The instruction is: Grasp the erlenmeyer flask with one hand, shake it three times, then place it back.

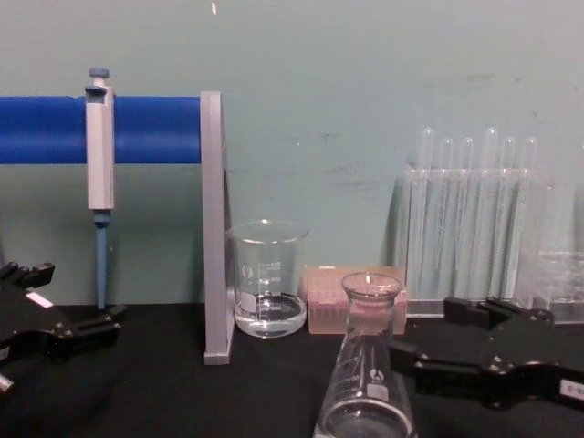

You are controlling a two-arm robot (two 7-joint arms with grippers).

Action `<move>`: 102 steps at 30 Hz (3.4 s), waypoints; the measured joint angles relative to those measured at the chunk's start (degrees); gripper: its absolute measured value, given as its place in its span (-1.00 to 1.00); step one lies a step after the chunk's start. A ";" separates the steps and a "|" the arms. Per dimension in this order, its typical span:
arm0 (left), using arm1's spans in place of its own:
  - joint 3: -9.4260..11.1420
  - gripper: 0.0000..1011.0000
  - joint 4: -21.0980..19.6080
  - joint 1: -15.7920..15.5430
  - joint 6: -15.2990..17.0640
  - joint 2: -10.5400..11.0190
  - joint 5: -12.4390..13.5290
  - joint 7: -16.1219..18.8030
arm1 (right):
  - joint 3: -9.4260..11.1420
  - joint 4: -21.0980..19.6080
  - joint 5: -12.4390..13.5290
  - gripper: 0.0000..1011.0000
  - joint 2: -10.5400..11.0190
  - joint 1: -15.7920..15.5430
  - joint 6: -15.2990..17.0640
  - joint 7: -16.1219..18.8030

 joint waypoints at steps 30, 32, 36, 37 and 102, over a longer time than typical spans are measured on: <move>0.00 0.98 0.00 0.00 0.00 0.00 0.00 0.00 | -2.33 9.38 -3.39 0.98 -8.28 7.43 -0.16 2.49; 0.00 0.98 0.00 0.00 0.00 0.00 0.00 0.00 | -2.39 9.73 -3.46 0.98 -8.47 7.66 -0.20 2.51; 0.00 0.98 0.00 0.00 0.00 0.00 0.00 0.00 | -2.55 10.49 -3.69 0.98 -8.95 8.15 -0.26 2.55; 0.00 0.98 0.00 0.00 0.00 0.00 0.00 0.00 | -2.59 10.73 -3.77 0.98 -9.09 8.32 -0.28 2.55; 0.00 0.98 0.00 0.00 0.00 0.00 0.00 0.00 | -1.74 9.51 -3.95 -0.10 -9.20 8.21 0.48 1.55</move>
